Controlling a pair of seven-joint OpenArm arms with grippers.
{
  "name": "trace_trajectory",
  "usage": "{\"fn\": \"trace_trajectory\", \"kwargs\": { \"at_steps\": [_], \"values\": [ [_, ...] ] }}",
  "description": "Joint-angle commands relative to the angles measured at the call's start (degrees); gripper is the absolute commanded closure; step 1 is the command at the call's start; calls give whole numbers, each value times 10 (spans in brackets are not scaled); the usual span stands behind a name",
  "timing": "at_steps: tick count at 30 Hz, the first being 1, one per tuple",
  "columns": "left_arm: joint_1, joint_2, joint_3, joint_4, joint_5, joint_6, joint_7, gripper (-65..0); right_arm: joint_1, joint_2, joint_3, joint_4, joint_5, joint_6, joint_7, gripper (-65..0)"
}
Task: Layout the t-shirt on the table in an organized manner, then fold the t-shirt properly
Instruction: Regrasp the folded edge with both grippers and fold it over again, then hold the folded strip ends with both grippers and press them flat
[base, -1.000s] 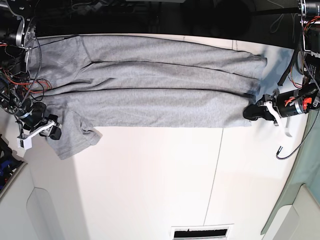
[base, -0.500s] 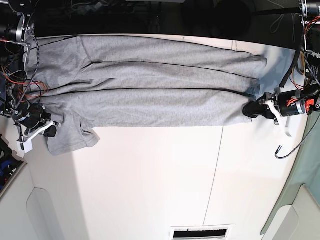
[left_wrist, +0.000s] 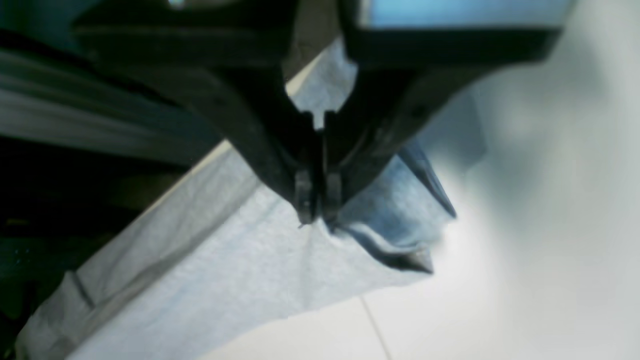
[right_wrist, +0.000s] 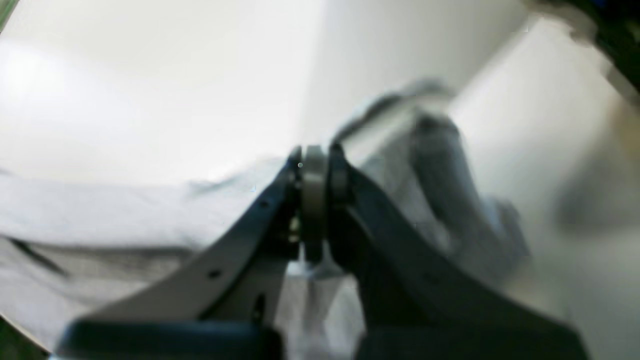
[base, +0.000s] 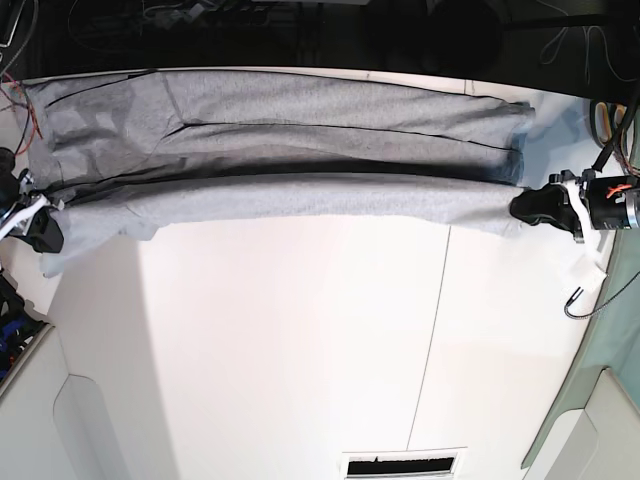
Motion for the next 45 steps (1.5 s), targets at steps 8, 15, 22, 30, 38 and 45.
{"fn": "trace_trajectory", "kwargs": {
  "at_steps": [8, 15, 22, 30, 38, 45],
  "values": [
    [49, -28, -5, 30, -15, -5, 6, 0, -94, 9, 23, 57, 30, 5, 1, 0],
    [86, -24, -5, 30, 25, -5, -13, -135, -159, 5, 23, 56, 25, 4, 9, 0],
    [89, 3, -11, 30, 64, -5, -36, -350, -161, -37, 23, 54, 23, 3, 10, -315],
    [97, 61, -165, 30, 85, -5, -73, -350, -161, -69, 76, 88, 37, 3, 11, -314],
    [119, 72, -169, 30, 103, -5, -83, -350, -158, -89, 139, 182, 43, 3, 19, -314],
    [119, 95, -169, 9, 148, -5, -128, -411, -120, -87, 75, 123, -66, 3, 69, -15]
  ]
}}
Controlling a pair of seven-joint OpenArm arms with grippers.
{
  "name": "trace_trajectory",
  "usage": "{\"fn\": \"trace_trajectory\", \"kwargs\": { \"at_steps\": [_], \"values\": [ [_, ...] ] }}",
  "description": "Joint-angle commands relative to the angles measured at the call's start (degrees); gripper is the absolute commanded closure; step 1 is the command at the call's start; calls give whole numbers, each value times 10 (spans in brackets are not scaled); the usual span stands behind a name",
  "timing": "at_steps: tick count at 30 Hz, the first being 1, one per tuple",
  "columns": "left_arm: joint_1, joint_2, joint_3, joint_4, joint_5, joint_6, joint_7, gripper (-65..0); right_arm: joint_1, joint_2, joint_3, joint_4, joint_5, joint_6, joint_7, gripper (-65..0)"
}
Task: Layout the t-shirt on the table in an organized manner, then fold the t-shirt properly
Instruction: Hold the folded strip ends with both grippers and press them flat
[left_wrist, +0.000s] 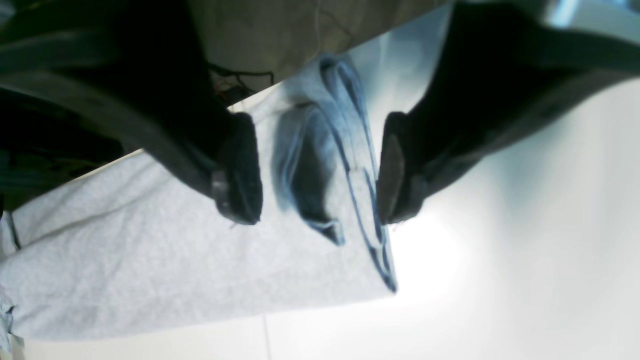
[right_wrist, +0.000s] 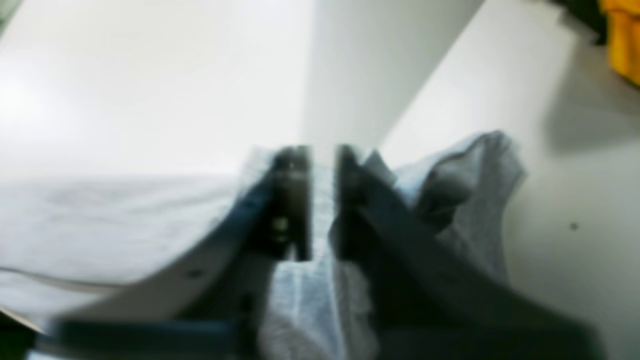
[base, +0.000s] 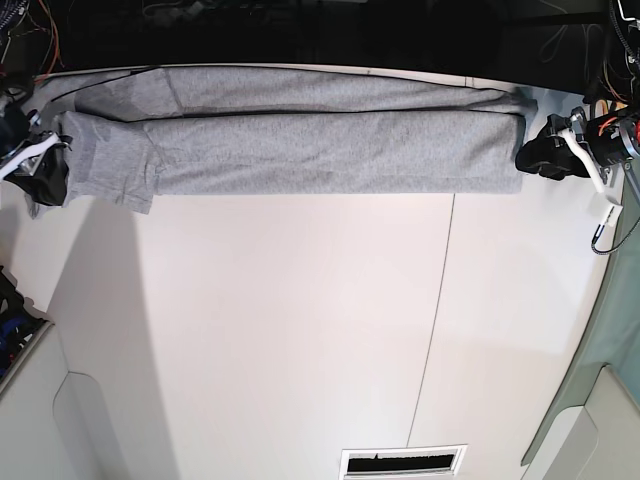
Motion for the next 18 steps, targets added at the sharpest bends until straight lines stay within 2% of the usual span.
{"fn": "trace_trajectory", "kwargs": {
  "at_steps": [1, 3, 5, 10, 18],
  "values": [
    [-4, -10, -5, 0, -8, -5, -12, -414, 14, 13, -7, -14, -19, -4, 25, 0],
    [-5, -7, -5, -15, -4, -5, -19, -415, 31, 22, -22, -70, -66, -7, 54, 0],
    [-7, -1, -5, -28, 7, -5, -25, -415, 48, 33, -25, -133, -80, -15, 70, 0],
    [-8, 13, -5, -45, 53, -5, -68, -423, 66, 45, -24, -241, -51, -19, 83, 0],
    [-8, 30, -4, -53, 88, -5, -86, -424, 68, 38, -24, -253, -19, -17, 83, 0]
  ]
}}
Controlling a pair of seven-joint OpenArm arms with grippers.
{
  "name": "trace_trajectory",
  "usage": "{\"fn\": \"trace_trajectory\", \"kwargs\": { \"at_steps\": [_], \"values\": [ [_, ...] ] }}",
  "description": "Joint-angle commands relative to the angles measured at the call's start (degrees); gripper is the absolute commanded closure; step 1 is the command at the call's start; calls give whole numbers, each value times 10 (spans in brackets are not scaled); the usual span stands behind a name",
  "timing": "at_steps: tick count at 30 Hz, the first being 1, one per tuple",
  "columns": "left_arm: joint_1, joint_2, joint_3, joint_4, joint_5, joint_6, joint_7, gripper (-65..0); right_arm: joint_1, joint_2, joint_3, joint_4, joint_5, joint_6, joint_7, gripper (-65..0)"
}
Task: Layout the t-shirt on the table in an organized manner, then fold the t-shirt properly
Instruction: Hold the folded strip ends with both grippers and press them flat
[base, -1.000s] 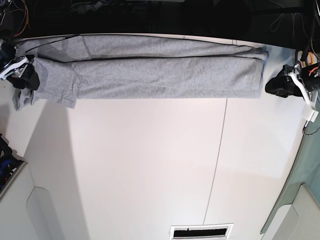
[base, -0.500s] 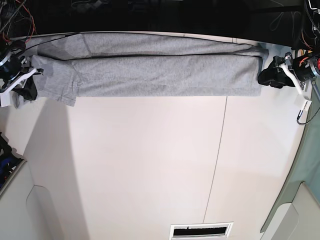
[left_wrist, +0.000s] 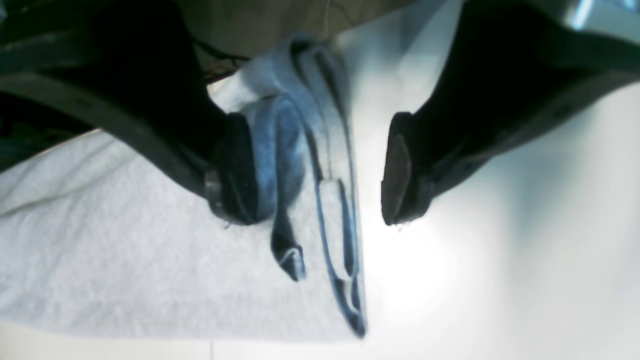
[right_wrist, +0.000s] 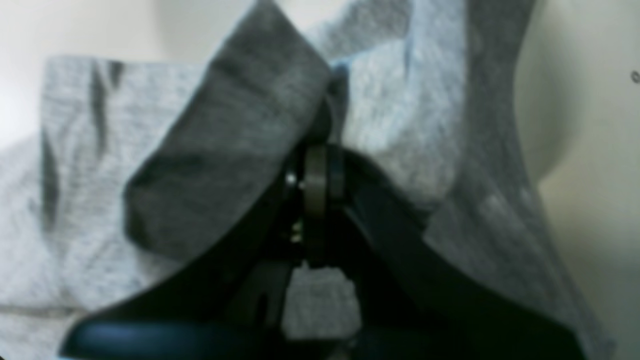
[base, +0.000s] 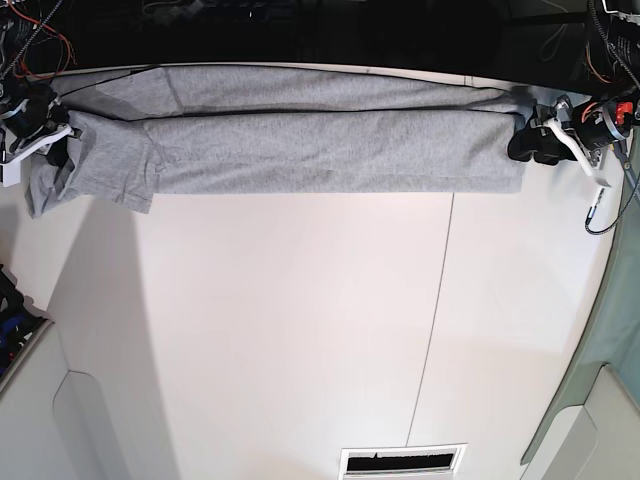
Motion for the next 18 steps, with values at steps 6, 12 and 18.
{"fn": "trace_trajectory", "kwargs": {
  "at_steps": [6, 12, 18],
  "values": [
    [-3, -10, 26, -35, -8, -5, -22, -426, 5, 12, 3, 8, 17, 6, 13, 0],
    [-3, -10, 66, -40, -8, -5, -27, -425, 5, 12, 3, 8, 18, 6, 12, 0],
    [-3, -11, 82, -39, -7, -5, -3, -86, 5, 12, 3, 8, 18, 6, 13, 0]
  ]
}}
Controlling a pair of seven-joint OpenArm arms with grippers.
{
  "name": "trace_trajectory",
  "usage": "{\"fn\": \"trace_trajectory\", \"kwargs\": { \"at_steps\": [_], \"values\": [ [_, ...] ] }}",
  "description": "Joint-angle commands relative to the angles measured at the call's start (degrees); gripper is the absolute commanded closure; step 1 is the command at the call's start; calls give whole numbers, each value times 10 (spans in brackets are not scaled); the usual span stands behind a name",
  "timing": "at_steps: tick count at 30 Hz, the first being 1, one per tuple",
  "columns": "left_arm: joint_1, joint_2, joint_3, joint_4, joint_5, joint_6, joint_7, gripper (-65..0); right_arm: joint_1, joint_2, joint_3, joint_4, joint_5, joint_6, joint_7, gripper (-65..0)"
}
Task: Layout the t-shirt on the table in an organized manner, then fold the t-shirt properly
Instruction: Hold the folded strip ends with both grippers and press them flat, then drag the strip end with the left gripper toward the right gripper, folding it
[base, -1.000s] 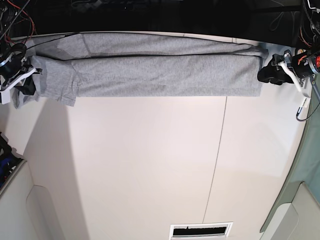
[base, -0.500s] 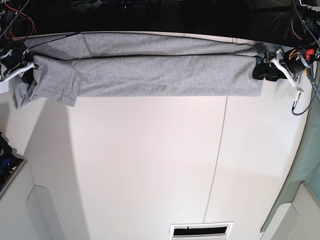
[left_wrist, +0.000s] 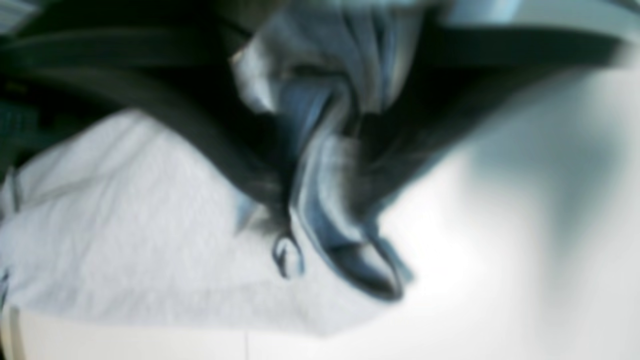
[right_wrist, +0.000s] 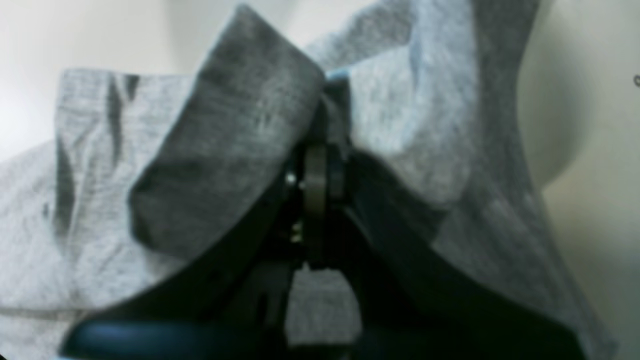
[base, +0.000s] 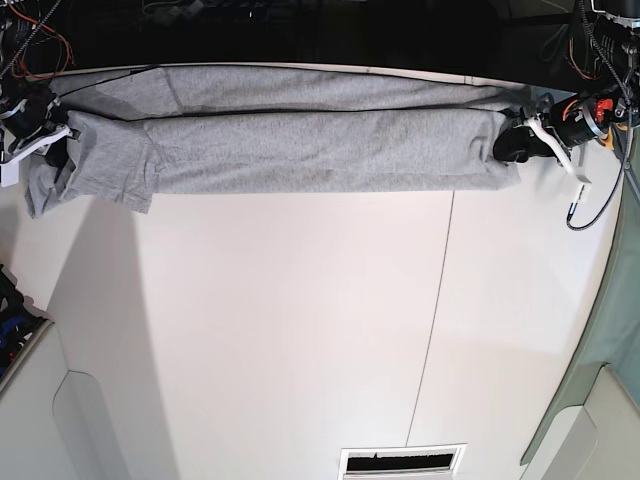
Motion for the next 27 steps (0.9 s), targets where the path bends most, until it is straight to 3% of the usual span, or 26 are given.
{"fn": "trace_trajectory", "kwargs": {
  "at_steps": [1, 9, 14, 17, 22, 27],
  "values": [
    [2, -7, 0, 3, 13, 4, 20, 0, 5, 11, 3, 8, 9, 6, 13, 0],
    [3, -30, -2, 83, 13, 4, 21, 0, 8, 13, 3, 15, 56, 6, 13, 0],
    [9, -38, 0, 201, 12, 18, 108, 0, 9, 12, 3, 19, 56, 6, 12, 0],
    [23, -37, 8, 269, -12, 38, 113, 0, 9, 12, 3, 19, 56, 6, 11, 0],
    [24, -9, 52, 346, -12, 40, 114, 0, 10, 12, 3, 19, 56, 6, 11, 0],
    [7, 54, 155, 383, 0, 42, 110, 0, 13, 12, 3, 19, 44, 6, 11, 0]
  ]
}}
